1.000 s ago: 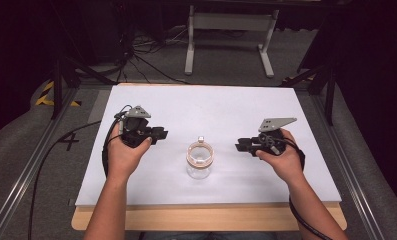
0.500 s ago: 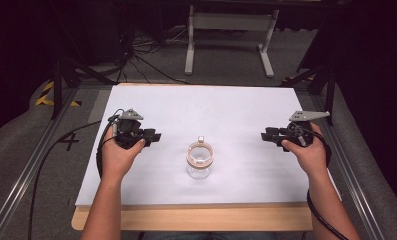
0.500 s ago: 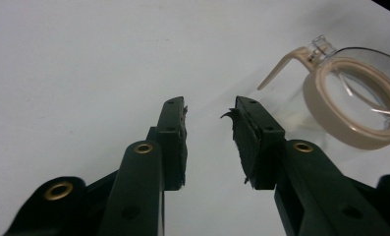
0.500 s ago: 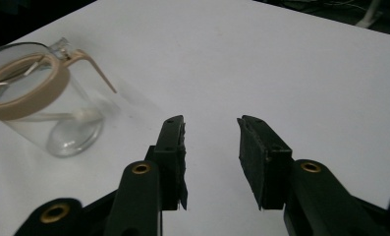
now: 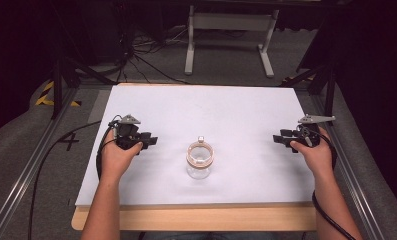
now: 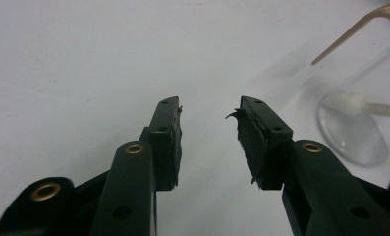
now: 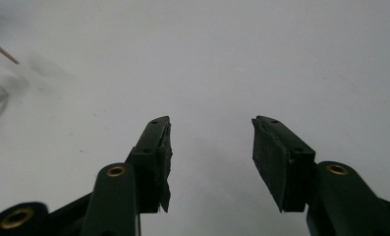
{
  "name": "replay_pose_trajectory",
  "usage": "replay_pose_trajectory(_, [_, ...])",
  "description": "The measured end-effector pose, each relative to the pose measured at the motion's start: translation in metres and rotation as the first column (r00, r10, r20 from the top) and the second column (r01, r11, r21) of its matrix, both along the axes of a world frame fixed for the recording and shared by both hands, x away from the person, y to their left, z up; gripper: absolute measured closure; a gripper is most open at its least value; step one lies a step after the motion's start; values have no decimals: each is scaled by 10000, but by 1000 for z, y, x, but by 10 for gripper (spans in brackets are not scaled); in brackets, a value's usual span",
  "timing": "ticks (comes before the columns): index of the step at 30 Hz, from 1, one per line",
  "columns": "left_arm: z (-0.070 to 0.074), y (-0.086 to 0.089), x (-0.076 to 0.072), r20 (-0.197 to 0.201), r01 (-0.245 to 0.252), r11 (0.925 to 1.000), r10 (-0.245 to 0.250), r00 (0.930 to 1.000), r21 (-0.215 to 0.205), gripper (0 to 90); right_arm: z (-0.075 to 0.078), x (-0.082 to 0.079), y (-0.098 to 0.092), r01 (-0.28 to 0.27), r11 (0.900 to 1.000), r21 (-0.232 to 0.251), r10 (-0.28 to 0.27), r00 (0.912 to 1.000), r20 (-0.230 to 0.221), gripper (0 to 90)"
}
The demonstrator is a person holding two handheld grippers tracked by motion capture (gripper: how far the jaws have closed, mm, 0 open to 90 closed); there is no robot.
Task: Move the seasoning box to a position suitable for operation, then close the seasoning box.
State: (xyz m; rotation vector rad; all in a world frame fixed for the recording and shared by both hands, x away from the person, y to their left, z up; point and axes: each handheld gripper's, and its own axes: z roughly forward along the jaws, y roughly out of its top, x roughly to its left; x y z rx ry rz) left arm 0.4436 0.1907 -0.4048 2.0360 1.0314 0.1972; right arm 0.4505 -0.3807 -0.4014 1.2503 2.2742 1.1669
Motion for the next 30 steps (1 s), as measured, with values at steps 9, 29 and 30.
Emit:
replay_pose_trajectory(9, [-14,6,2,-335,-106,9992,118,9994,375,603,-15,5,-7,125,9999,-117,-129,9994,-333,484])
replay_pose_trajectory(29, [-15,4,2,-252,49,9987,-36,9997,504,584,-21,6,-9,213,9986,-478,-231,9990,-377,445])
replay_pose_trajectory(30, [-14,4,2,-189,65,9984,-55,9998,563,583,-20,6,-9,199,9987,-472,-216,9992,-346,446])
